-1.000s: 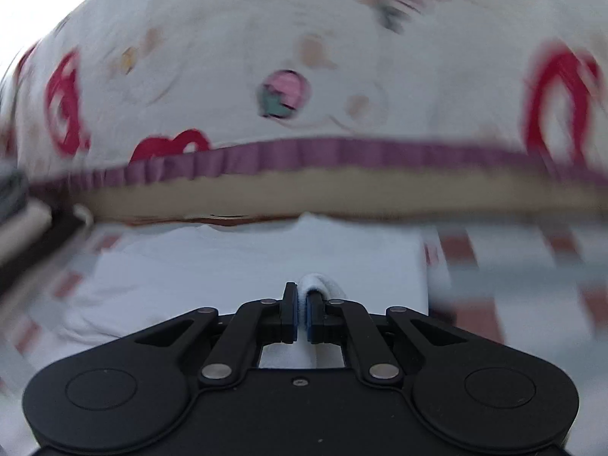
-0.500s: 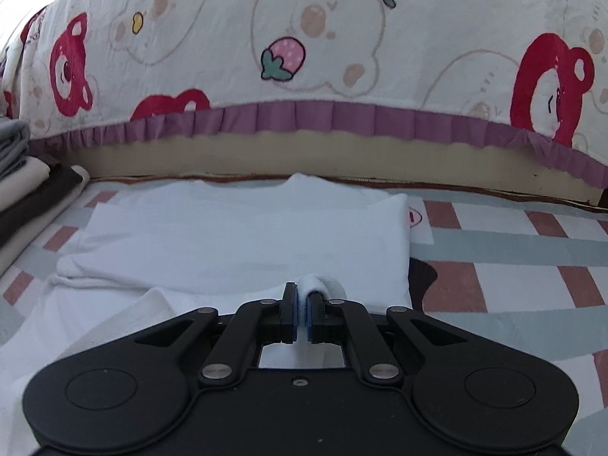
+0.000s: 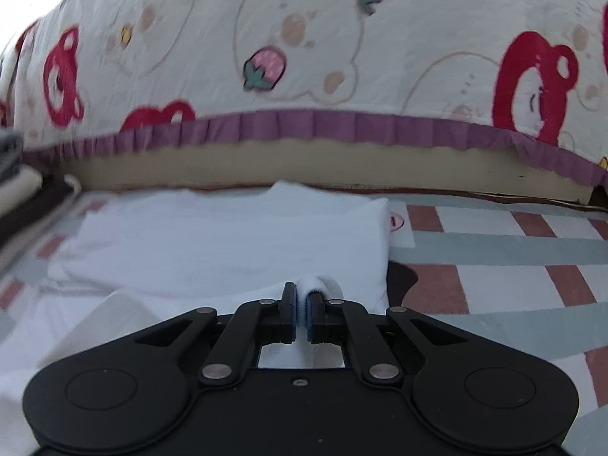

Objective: Fold clothes

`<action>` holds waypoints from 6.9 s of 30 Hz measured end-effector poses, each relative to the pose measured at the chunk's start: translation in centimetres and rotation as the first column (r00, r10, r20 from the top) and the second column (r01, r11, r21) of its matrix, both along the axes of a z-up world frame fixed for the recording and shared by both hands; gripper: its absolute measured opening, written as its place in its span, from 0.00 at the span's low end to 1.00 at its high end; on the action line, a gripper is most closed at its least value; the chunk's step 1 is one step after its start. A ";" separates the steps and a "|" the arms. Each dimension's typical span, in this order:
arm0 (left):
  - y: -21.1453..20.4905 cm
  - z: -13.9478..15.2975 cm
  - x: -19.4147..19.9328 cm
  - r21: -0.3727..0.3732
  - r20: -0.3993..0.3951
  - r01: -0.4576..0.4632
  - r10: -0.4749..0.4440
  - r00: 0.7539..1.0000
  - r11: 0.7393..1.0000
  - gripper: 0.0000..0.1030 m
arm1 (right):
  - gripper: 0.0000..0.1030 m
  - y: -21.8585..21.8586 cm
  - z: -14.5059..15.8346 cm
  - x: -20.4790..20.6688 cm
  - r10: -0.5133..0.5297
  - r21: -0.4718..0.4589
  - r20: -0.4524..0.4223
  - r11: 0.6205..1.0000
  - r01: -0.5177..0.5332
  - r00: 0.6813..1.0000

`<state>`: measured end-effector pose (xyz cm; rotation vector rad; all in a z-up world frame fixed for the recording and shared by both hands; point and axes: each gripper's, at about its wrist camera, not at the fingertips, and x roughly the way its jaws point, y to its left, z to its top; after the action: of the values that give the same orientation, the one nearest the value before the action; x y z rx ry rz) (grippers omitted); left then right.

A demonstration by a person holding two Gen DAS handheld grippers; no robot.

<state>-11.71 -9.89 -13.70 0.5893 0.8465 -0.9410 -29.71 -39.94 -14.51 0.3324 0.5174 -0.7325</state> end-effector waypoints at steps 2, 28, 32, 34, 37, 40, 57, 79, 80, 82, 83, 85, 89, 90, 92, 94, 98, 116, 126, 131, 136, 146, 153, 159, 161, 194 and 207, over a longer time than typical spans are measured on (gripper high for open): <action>0.5 0.8 1.1 -0.032 -0.018 -0.041 0.041 0.999 0.999 0.16 | 0.06 -0.1 0.8 -0.3 -0.005 0.003 0.020 1.000 0.005 1.000; -6.5 -4.6 23.0 -0.199 -0.148 -0.383 0.358 0.922 0.902 0.19 | 0.42 -9.9 -1.1 2.7 -0.076 0.164 -0.126 0.982 0.096 0.989; -5.8 -4.4 23.7 -0.250 -0.174 -0.410 0.375 0.910 0.877 0.17 | 0.52 -11.6 -1.2 -0.8 -0.240 0.301 0.046 0.929 0.216 0.970; -5.3 -4.0 23.6 -0.294 -0.166 -0.413 0.379 0.910 0.862 0.17 | 0.52 -11.2 -0.4 -1.6 -0.223 0.297 0.089 0.936 0.188 0.971; -4.7 -3.9 23.4 -0.346 -0.175 -0.427 0.389 0.904 0.836 0.17 | 0.52 -8.2 1.1 -0.5 -0.080 0.160 0.004 0.984 0.078 0.997; -4.7 -4.5 23.3 -0.344 -0.173 -0.418 0.381 0.908 0.841 0.17 | 0.50 -4.7 1.8 1.2 0.082 0.084 -0.113 0.994 -0.073 0.990; -4.4 -5.0 23.5 -0.326 -0.221 -0.445 0.390 0.894 0.834 0.17 | 0.43 -5.5 -1.1 -0.3 -0.145 0.205 -0.089 0.966 0.160 0.985; -4.0 -5.5 24.2 -0.331 -0.300 -0.478 0.389 0.871 0.814 0.10 | 0.04 -5.3 -1.3 0.5 -0.042 0.114 -0.127 0.992 0.057 0.991; -4.2 -5.3 24.1 -0.328 -0.289 -0.468 0.384 0.877 0.821 0.05 | 0.04 -5.8 -0.8 0.1 -0.062 0.134 -0.075 0.988 0.072 0.995; -4.4 -4.9 23.9 -0.322 -0.265 -0.448 0.375 0.888 0.834 0.04 | 0.04 -6.8 0.3 -0.7 -0.105 0.167 0.020 0.981 0.100 0.994; -4.5 -4.6 23.6 -0.329 -0.231 -0.432 0.372 0.899 0.840 0.04 | 0.04 -7.2 0.8 -1.0 -0.127 0.165 0.053 0.979 0.116 0.991; -4.7 -3.9 23.1 -0.341 -0.162 -0.400 0.366 0.917 0.851 0.04 | 0.04 -7.8 1.8 -1.5 -0.148 0.148 0.100 0.980 0.132 0.984; -4.5 -2.4 21.9 -0.369 -0.044 -0.352 0.362 0.931 0.860 0.05 | 0.04 -7.7 4.2 -1.7 -0.159 0.147 0.174 0.980 0.134 0.972; -4.4 -2.1 21.6 -0.368 -0.009 -0.336 0.359 0.933 0.867 0.05 | 0.04 -7.4 5.0 -1.7 -0.146 0.142 0.201 0.983 0.118 0.969; -4.3 -1.6 21.2 -0.360 0.043 -0.316 0.354 0.934 0.878 0.05 | 0.04 -6.7 6.6 -1.5 -0.114 0.104 0.228 0.990 0.093 0.967; -3.9 -0.8 21.7 -0.385 0.015 -0.335 0.369 0.929 0.860 0.05 | 0.04 -6.5 8.1 -1.4 -0.092 0.076 0.254 0.994 0.075 0.963; -3.9 2.0 23.6 -0.463 -0.041 -0.370 0.397 0.917 0.805 0.05 | 0.04 -7.4 10.4 -1.7 -0.069 0.040 0.290 0.997 0.060 0.954; -19.9 -3.7 35.3 -0.117 -0.045 -0.313 0.309 0.950 0.943 0.08 | 0.05 -25.6 2.1 6.0 -0.029 0.188 -0.022 0.982 0.033 0.999; -17.4 -2.9 36.9 -0.277 -0.257 -0.420 0.355 0.899 0.864 0.13 | 0.33 -23.2 -0.7 8.3 0.176 0.233 -0.060 0.959 -0.158 0.983; -13.9 -0.8 36.1 -0.469 -0.446 -0.526 0.323 0.835 0.710 0.34 | 0.34 -22.0 -2.7 10.4 0.195 0.176 -0.117 0.969 -0.173 0.974; -13.2 -1.0 34.9 -0.436 -0.351 -0.506 0.377 0.857 0.744 0.39 | 0.33 -18.6 -1.2 12.0 0.185 -0.027 -0.210 0.980 -0.195 0.960; -15.0 -3.7 31.2 -0.390 -0.307 -0.426 0.321 0.896 0.816 0.40 | 0.35 -21.3 -4.5 12.8 0.144 0.087 -0.198 0.988 -0.129 0.970; -16.6 -4.8 29.1 -0.345 -0.232 -0.376 0.309 0.922 0.860 0.40 | 0.44 -20.9 -4.8 13.9 0.146 0.069 -0.229 0.989 -0.133 0.963; -16.2 -5.1 28.5 -0.344 -0.237 -0.416 0.351 0.906 0.842 0.41 | 0.02 -19.1 -4.4 14.1 0.177 -0.038 -0.263 0.980 -0.193 0.948; -16.1 -5.0 28.4 -0.347 -0.237 -0.419 0.354 0.905 0.839 0.41 | 0.01 -18.7 -3.9 13.7 0.171 -0.064 -0.245 0.979 -0.192 0.954; -21.6 -5.6 32.8 -0.341 0.062 -0.106 0.135 0.989 0.934 0.04 | 0.52 -24.8 -4.3 5.7 -0.135 0.316 0.049 0.942 0.113 0.990; -20.3 -4.9 32.9 -0.342 0.112 -0.251 0.305 0.946 0.906 0.05 | 0.05 -23.1 -2.8 9.4 -0.017 0.059 -0.047 0.998 0.020 0.999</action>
<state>21.19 -30.23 -18.62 0.2459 0.5917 -0.7363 -20.36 -63.00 -17.30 0.3769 0.5816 -0.7455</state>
